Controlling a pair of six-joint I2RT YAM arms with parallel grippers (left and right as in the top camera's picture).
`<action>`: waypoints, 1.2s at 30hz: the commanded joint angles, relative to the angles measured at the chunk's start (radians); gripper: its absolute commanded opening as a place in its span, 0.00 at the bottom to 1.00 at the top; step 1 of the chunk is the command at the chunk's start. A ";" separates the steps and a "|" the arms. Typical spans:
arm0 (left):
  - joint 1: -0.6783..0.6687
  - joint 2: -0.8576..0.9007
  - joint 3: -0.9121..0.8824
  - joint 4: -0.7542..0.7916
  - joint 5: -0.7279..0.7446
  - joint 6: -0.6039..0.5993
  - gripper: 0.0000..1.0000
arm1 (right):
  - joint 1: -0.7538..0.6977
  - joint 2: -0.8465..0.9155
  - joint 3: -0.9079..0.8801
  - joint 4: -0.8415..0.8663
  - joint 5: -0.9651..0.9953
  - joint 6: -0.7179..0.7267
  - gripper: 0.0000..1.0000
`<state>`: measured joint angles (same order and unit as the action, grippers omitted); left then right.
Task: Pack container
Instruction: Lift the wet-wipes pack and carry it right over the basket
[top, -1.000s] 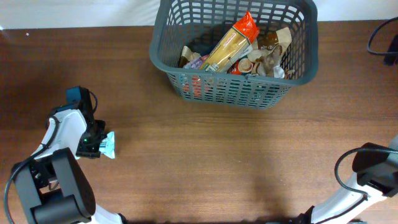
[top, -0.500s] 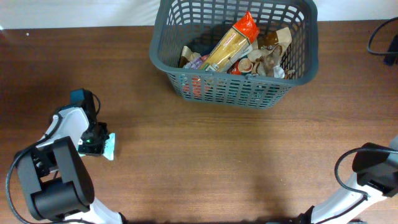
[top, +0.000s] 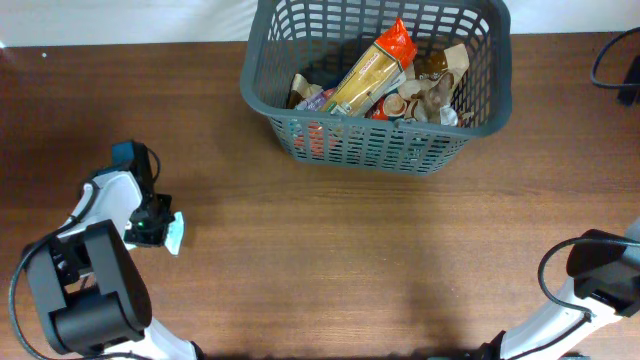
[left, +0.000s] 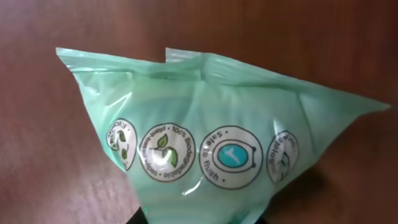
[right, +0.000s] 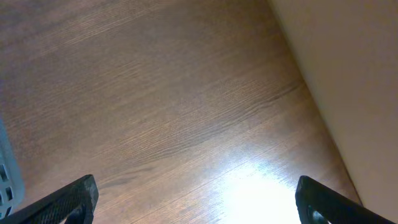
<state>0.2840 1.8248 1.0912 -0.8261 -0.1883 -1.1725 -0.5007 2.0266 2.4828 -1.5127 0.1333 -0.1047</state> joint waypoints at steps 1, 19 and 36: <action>0.003 -0.006 0.099 0.007 0.026 0.156 0.01 | -0.004 -0.008 0.002 0.002 0.009 0.006 0.99; -0.343 -0.100 0.956 0.190 0.089 0.841 0.02 | -0.004 -0.008 0.002 0.003 0.009 0.006 0.99; -0.642 0.024 0.976 0.462 0.200 1.019 0.02 | -0.004 -0.008 0.002 0.003 0.009 0.006 0.99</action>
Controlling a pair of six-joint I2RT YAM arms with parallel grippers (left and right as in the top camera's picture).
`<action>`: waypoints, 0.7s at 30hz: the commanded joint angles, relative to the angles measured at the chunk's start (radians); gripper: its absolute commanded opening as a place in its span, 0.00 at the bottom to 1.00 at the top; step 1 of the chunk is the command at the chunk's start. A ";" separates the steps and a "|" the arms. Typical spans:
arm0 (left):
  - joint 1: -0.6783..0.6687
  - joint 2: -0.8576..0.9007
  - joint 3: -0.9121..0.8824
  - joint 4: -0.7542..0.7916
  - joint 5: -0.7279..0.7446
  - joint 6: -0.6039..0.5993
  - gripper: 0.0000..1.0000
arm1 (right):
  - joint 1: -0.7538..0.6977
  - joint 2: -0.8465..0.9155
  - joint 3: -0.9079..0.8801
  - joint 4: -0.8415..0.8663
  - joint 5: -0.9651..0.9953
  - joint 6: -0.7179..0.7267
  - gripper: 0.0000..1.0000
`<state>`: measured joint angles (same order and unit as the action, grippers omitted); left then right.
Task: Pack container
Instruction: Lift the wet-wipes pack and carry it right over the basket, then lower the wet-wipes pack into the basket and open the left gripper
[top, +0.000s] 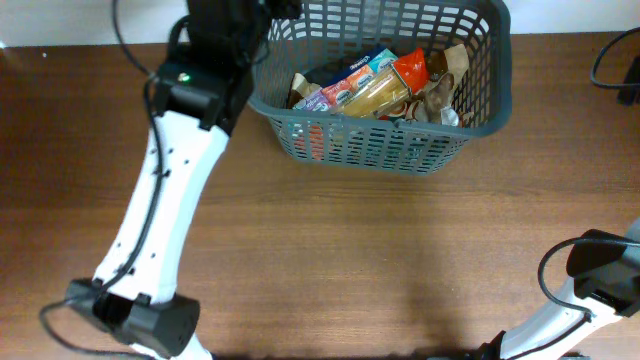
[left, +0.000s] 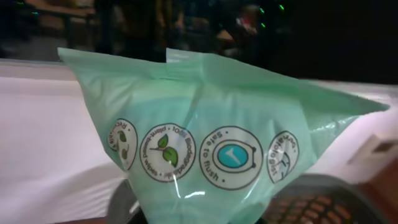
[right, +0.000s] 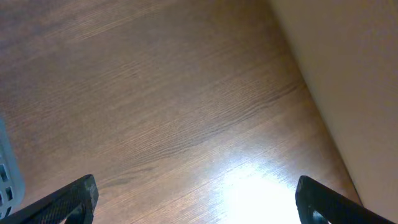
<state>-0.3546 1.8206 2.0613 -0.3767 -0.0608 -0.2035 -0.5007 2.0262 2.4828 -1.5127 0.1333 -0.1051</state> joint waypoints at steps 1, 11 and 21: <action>-0.003 0.033 0.006 0.013 0.097 0.050 0.02 | -0.004 -0.008 0.002 0.003 0.009 0.006 0.99; -0.005 0.122 0.006 -0.037 0.287 0.063 0.02 | -0.004 -0.008 0.002 0.003 0.009 0.006 0.99; -0.038 0.227 0.006 -0.153 0.301 0.064 0.05 | -0.004 -0.008 0.002 0.003 0.009 0.006 0.99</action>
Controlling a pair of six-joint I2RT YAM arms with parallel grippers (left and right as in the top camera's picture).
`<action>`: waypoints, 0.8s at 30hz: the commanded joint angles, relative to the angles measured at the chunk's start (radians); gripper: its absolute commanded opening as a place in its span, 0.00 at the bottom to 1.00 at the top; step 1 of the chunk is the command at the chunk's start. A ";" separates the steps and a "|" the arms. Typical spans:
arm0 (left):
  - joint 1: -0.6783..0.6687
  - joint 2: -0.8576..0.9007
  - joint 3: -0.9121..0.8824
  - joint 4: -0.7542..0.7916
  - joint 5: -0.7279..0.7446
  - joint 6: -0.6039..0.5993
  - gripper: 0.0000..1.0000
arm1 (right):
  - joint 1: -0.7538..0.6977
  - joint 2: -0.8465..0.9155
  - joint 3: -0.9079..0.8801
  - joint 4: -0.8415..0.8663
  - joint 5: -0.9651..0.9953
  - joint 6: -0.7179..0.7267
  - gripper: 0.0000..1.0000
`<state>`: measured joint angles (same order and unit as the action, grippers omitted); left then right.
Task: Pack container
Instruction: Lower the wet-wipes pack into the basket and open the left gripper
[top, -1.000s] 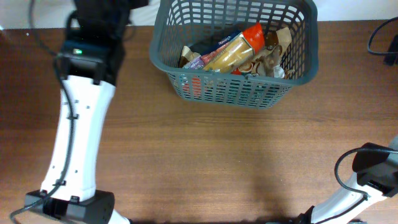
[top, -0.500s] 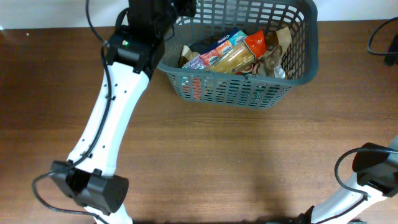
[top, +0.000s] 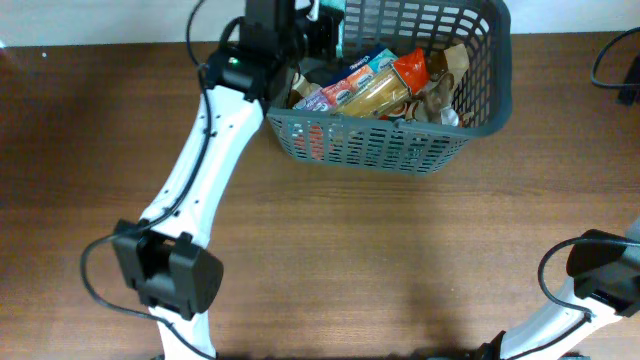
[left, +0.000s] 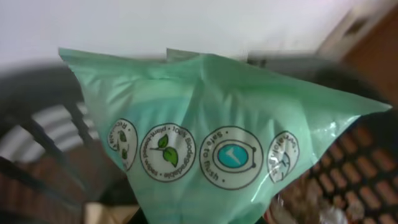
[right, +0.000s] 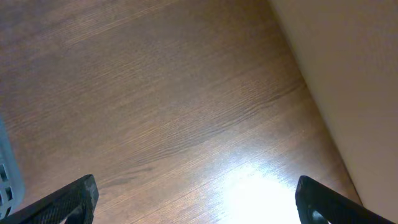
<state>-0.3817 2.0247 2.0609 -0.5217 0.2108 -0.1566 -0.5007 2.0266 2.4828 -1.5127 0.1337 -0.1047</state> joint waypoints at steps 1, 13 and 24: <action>-0.011 0.029 0.006 -0.018 0.029 0.017 0.05 | -0.004 -0.008 0.002 0.002 0.009 0.006 0.99; -0.011 0.035 0.006 -0.158 -0.103 0.043 0.11 | -0.004 -0.008 0.002 0.002 0.009 0.006 0.99; -0.009 0.035 0.006 -0.183 -0.104 0.047 0.60 | -0.004 -0.008 0.002 0.003 0.009 0.006 0.99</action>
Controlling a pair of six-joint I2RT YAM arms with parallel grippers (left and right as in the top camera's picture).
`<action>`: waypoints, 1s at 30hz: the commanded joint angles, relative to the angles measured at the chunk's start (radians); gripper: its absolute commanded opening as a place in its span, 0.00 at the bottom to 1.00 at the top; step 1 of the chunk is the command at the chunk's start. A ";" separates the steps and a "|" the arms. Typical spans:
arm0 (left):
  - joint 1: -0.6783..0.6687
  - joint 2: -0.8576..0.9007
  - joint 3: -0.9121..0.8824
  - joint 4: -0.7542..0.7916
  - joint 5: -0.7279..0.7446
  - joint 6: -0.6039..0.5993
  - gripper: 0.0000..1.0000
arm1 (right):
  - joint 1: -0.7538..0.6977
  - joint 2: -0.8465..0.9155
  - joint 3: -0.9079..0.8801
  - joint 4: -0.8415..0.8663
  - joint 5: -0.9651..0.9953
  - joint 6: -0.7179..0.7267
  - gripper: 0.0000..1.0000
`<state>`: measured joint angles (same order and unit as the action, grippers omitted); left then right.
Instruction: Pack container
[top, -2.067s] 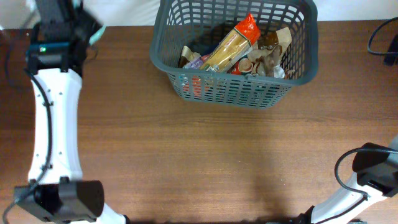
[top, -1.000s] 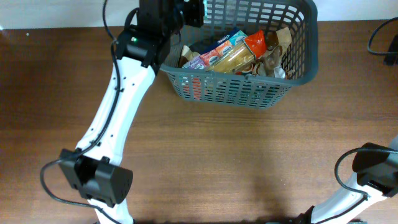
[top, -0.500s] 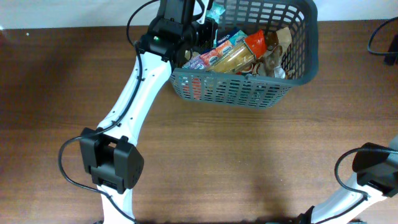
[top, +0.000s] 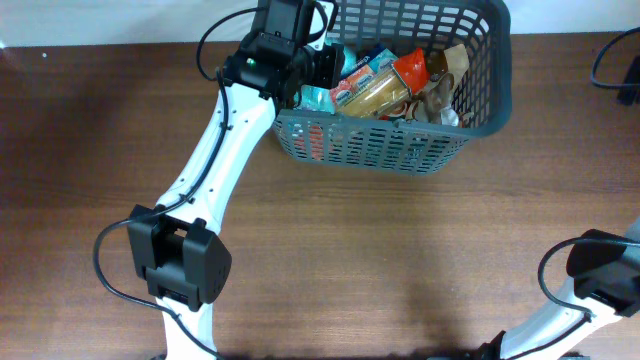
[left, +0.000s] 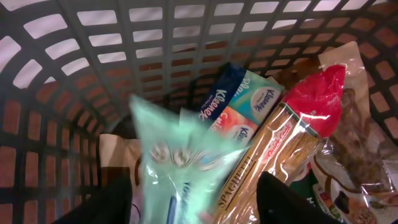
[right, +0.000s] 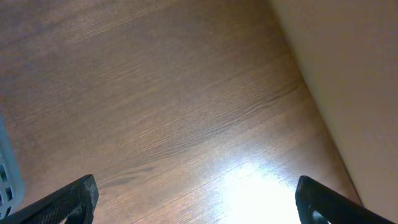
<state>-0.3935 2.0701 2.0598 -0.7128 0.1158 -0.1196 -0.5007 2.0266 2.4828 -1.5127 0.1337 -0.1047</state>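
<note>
The dark grey mesh basket stands at the back of the wooden table. My left gripper reaches over its left wall and is open. In the left wrist view a pale green wipes packet shows blurred between the spread fingers, loose, over the basket's contents. In the overhead view the green packet lies at the basket's left end. My right gripper is open above bare table, holding nothing.
Inside the basket lie a spaghetti pack with a red end, a Kleenex pack and several other wrapped goods. The right arm rests at the table's front right corner. A black cable hangs at the back right.
My left gripper was shut on the green packet above the basket's back left rim. Now it is lower inside the basket and open, and the packet is free among the contents.
My left gripper held the green packet just above the table at the far left. Then it held it high near the basket's left corner, then over the rim. Now the packet is released in the basket. The right arm stayed still throughout.
</note>
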 joint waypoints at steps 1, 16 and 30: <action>0.003 -0.010 0.008 0.012 -0.009 0.010 0.60 | -0.004 -0.008 0.002 0.003 0.009 0.006 0.99; 0.027 -0.041 0.092 0.112 -0.111 0.057 0.61 | -0.004 -0.008 0.002 0.003 0.009 0.006 0.99; 0.206 -0.297 0.277 -0.088 -0.519 0.057 0.69 | -0.004 -0.008 0.002 0.003 0.009 0.006 0.99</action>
<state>-0.2230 1.8462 2.3161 -0.7750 -0.2718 -0.0742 -0.5007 2.0266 2.4828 -1.5127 0.1337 -0.1051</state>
